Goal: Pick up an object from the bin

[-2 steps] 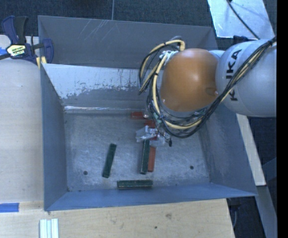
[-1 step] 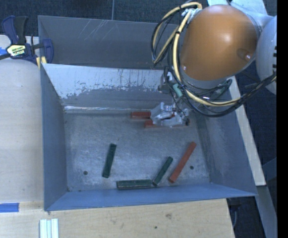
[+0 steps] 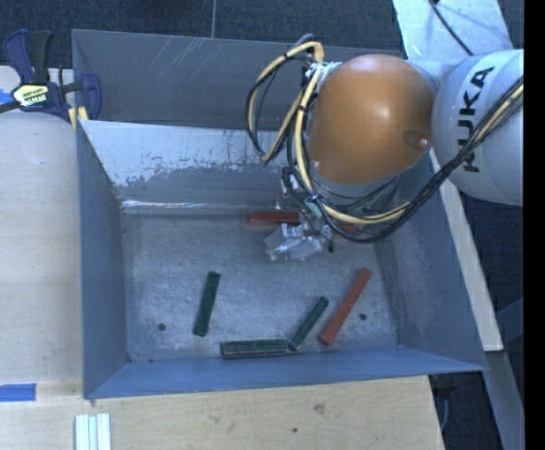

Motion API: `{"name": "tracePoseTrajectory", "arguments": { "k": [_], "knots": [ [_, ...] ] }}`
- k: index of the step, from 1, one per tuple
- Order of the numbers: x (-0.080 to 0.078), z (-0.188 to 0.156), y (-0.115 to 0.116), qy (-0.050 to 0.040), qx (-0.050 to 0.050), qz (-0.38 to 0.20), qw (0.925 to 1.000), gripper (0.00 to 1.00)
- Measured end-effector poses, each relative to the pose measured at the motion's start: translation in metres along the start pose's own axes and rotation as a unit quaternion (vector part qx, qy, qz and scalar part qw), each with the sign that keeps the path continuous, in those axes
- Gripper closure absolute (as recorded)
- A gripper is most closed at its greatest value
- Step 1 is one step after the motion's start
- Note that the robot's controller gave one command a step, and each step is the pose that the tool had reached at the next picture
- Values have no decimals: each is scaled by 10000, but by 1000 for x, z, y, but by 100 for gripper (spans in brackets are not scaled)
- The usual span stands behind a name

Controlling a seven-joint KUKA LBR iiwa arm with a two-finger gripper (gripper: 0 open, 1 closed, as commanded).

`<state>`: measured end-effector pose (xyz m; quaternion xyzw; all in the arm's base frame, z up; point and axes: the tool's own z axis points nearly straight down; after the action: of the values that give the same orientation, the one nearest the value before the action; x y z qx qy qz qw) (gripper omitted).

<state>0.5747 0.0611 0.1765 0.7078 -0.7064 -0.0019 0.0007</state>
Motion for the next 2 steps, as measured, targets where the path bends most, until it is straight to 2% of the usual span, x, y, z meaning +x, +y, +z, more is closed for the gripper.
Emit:
{"name": "tracePoseTrajectory", "arguments": {
  "k": [1, 2],
  "knots": [
    [15, 0, 9, -4, 25, 2951, 9555, 100],
    [14, 0, 9, -4, 28, 2944, 9557, 0]
  ]
}}
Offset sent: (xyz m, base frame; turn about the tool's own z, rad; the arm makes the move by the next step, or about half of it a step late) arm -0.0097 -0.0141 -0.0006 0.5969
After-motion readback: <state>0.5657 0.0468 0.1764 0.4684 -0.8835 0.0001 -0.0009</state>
